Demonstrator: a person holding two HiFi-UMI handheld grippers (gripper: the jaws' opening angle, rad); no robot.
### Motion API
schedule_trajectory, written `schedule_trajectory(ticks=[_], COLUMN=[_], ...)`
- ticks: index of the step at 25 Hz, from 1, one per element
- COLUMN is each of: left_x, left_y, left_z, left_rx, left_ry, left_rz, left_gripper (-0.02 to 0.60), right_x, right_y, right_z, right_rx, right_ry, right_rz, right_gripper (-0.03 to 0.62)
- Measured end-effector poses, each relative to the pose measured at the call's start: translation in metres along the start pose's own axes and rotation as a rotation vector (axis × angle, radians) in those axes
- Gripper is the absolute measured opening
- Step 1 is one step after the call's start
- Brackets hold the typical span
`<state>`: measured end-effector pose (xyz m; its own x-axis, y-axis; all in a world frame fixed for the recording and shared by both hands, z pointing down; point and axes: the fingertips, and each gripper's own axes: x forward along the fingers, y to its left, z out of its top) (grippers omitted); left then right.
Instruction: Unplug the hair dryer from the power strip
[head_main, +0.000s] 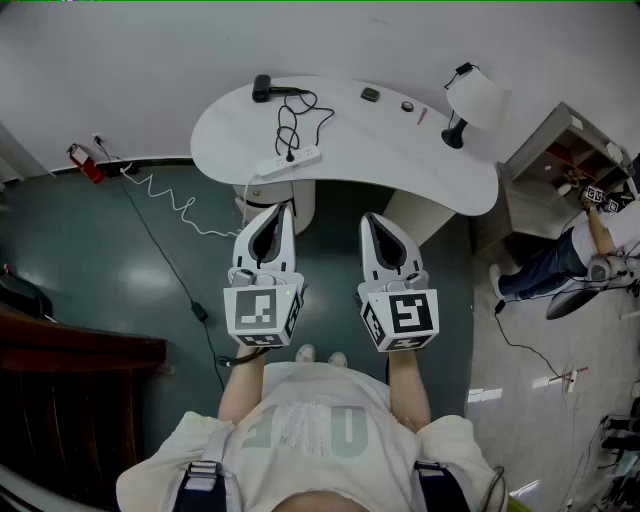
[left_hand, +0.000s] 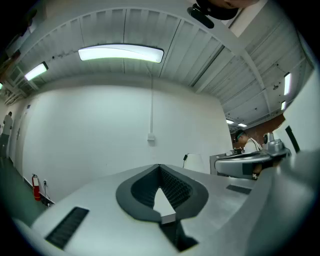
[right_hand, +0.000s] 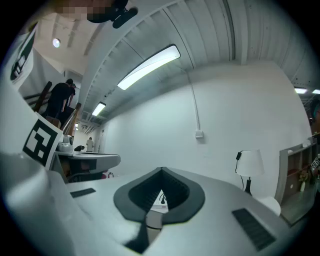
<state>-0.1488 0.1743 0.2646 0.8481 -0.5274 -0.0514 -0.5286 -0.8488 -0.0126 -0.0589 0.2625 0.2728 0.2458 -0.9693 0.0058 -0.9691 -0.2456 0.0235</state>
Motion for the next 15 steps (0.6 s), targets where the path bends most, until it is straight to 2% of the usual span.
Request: schedule_trajectory(ticks=[12, 15], left_x=[-0.001, -0.003], left_y=[0.022, 0.034], left_z=[-0.005, -0.006], left_rx=[-0.010, -0.016], left_ry=[0.005, 0.003], left_rz=[-0.016, -0.019], left_gripper=[0.005, 0.005], right_x=[0.016, 0.020], right_y=[0.025, 0.032], right_z=[-0.008, -0.010], right_rx=[-0.015, 0.016], right_ry=[0.032, 0.029], right_rz=[0.021, 0.013], right_gripper=[0.003, 0.003])
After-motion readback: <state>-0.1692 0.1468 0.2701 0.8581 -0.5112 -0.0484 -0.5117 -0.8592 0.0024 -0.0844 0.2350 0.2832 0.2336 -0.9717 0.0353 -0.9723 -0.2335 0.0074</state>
